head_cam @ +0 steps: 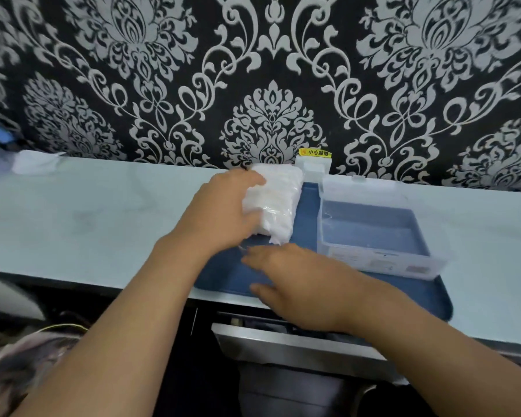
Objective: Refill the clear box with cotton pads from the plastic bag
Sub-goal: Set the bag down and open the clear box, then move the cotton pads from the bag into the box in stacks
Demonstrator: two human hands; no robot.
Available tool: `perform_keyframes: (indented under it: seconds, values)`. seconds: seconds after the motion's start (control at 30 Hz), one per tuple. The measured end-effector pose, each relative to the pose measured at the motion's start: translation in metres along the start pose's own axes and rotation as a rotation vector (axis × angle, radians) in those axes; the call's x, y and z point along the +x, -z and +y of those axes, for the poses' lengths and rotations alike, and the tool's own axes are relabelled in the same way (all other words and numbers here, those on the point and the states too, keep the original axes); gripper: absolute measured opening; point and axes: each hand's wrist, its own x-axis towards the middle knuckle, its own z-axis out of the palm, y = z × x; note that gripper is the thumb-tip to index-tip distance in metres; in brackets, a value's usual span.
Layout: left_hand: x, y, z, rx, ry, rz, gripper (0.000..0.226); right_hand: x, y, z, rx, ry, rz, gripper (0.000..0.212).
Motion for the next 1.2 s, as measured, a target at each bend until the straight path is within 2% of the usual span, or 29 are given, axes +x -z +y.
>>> perform_keyframes:
  seconds: [0.07, 0.17, 0.23, 0.27, 0.4, 0.5, 0.53, 0.57, 0.63, 0.7, 0.87, 0.97, 1.03, 1.13, 1.17, 1.2]
  values:
    - [0.001, 0.001, 0.006, -0.016, -0.038, 0.132, 0.017, 0.003, -0.006, -0.001, -0.128, -0.113, 0.063, 0.035]
    - [0.004, -0.001, 0.016, -0.070, -0.098, 0.237, 0.020, 0.005, 0.001, 0.007, -0.245, -0.330, 0.170, 0.047]
    - [0.006, -0.003, 0.023, -0.087, -0.113, 0.260, 0.018, 0.006, 0.008, 0.013, -0.290, -0.439, 0.232, 0.058]
    - [0.007, -0.005, 0.024, -0.093, -0.117, 0.265, 0.017, 0.006, 0.012, 0.016, -0.303, -0.471, 0.259, 0.056]
    - [0.010, -0.008, 0.026, -0.117, -0.110, 0.274, 0.016, 0.013, 0.017, 0.024, -0.327, -0.481, 0.326, 0.040]
    - [0.013, -0.007, 0.024, -0.159, -0.055, 0.296, 0.011, 0.016, 0.024, 0.028, -0.378, -0.480, 0.415, 0.044]
    - [0.013, -0.008, 0.024, -0.160, -0.014, 0.270, 0.015, 0.016, 0.026, 0.030, -0.398, -0.483, 0.424, 0.049]
    - [0.012, -0.009, 0.022, -0.149, 0.051, 0.206, 0.028, 0.016, 0.028, 0.032, -0.413, -0.486, 0.419, 0.052]
    - [0.010, -0.012, 0.019, -0.144, 0.199, 0.019, 0.062, 0.016, 0.030, 0.033, -0.419, -0.496, 0.396, 0.046]
    - [0.010, -0.015, 0.014, -0.177, 0.266, -0.086, 0.078, 0.018, 0.031, 0.033, -0.407, -0.499, 0.376, 0.036]
    - [0.010, -0.014, 0.014, -0.165, 0.261, -0.076, 0.062, 0.023, 0.029, 0.028, -0.404, -0.469, 0.355, 0.027]
    - [0.009, -0.013, 0.014, -0.102, 0.252, -0.089, 0.069, 0.026, 0.026, 0.026, -0.461, -0.472, 0.317, 0.023]
    - [0.010, -0.013, 0.012, -0.087, 0.243, -0.087, 0.072, 0.027, 0.022, 0.026, -0.501, -0.480, 0.293, 0.032]
    - [0.011, -0.013, 0.009, -0.118, 0.230, -0.063, 0.069, 0.028, 0.018, 0.028, -0.535, -0.482, 0.248, 0.065]
    - [0.011, -0.014, 0.009, -0.124, 0.219, -0.054, 0.068, 0.028, 0.018, 0.028, -0.538, -0.493, 0.229, 0.071]
    - [0.011, -0.014, 0.008, -0.126, 0.207, -0.046, 0.068, 0.028, 0.019, 0.028, -0.525, -0.500, 0.230, 0.067]
